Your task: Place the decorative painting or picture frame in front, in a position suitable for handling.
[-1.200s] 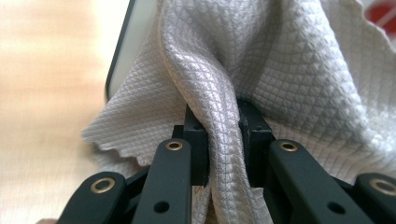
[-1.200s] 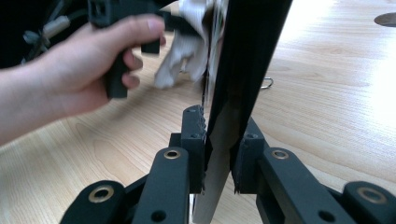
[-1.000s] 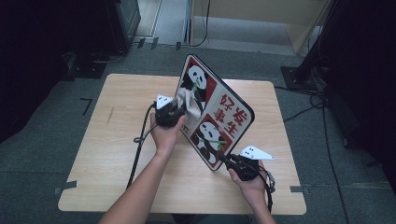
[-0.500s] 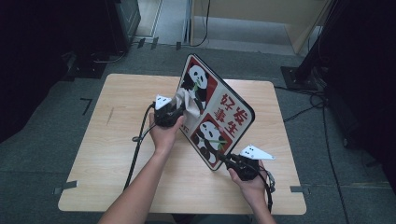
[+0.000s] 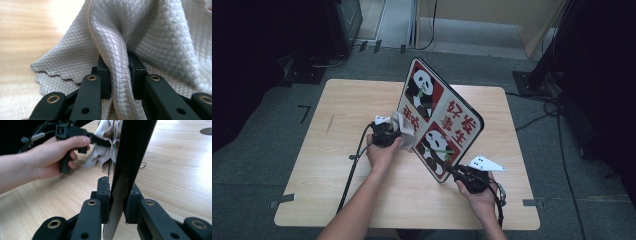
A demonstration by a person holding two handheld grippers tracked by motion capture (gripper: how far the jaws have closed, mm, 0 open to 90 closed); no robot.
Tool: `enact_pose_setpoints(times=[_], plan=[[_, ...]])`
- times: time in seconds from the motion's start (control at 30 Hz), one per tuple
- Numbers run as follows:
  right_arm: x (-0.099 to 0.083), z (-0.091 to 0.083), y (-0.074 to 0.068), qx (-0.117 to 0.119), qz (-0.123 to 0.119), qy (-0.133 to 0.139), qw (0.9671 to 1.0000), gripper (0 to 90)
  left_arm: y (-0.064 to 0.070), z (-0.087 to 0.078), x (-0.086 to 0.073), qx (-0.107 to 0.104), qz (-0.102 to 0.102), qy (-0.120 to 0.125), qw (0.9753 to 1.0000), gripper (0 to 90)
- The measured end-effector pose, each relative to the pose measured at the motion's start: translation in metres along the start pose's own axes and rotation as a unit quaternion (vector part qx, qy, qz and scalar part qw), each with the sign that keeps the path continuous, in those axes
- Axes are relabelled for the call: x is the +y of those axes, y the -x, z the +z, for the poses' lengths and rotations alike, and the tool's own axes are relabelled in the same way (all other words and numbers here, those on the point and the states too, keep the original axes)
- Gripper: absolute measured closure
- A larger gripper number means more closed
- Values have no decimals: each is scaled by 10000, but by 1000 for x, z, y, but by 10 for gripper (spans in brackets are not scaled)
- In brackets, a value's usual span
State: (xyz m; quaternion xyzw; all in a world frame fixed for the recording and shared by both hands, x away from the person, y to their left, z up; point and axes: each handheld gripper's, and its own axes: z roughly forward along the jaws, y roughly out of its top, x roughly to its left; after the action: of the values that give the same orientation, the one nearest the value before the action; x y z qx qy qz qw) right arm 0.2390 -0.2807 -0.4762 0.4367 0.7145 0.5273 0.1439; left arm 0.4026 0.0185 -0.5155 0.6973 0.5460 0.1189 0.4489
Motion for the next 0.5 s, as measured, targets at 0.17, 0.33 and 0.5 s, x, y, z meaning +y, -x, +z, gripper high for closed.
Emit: enact_pose_setpoints(times=[0.17,0.33,0.5], plan=[[0,0,0,0,-8,-10,10000,785,7,-8,1,-356,175,220,9990,756],[0,0,0,17,9,4,10000,786,35,-28,22,-805,578,800,9919,742],[0,0,0,16,23,7,10000,786,61,-41,31,-991,1091,1053,9835,735]])
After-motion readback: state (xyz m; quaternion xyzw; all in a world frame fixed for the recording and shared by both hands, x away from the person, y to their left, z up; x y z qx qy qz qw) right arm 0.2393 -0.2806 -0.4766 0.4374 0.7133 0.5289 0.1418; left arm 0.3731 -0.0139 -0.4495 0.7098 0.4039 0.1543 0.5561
